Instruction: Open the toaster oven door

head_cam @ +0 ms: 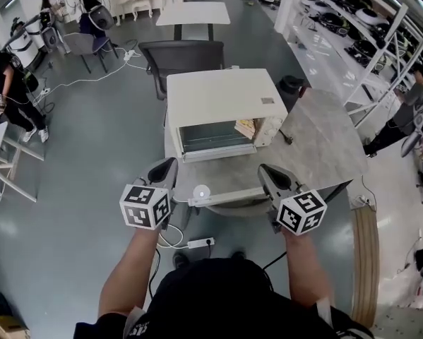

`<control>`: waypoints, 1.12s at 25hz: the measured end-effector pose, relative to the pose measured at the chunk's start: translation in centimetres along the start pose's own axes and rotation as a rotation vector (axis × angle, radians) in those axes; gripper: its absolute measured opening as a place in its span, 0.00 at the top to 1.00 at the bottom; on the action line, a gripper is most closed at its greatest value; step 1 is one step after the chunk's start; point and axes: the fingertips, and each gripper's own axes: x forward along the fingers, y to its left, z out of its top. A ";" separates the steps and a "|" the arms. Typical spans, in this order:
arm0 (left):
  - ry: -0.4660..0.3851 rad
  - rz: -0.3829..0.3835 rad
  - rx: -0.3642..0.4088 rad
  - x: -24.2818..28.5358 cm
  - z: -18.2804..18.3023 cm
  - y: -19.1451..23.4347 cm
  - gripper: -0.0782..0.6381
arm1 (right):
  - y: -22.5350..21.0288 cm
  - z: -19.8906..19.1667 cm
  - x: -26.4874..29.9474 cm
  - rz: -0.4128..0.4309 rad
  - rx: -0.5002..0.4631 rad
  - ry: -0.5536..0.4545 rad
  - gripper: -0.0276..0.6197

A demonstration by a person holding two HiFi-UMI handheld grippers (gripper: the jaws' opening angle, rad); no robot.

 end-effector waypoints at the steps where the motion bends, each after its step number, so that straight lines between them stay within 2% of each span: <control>1: -0.007 0.009 -0.007 0.2 0.4 -0.2 0.88 | -0.2 0.4 -0.4 0.008 -0.012 -0.007 0.97; 7: -0.025 0.043 0.025 -0.2 1.2 -1.8 0.88 | -1.7 2.1 -2.8 0.010 -0.025 -0.058 0.97; 15: -0.046 0.067 0.042 -1.3 2.4 -2.2 0.88 | -1.5 4.7 -4.8 -0.011 -0.033 -0.140 0.97; 28: -0.063 0.049 0.045 -1.3 2.6 -2.4 0.88 | -0.6 4.7 -4.3 -0.016 -0.014 -0.155 0.97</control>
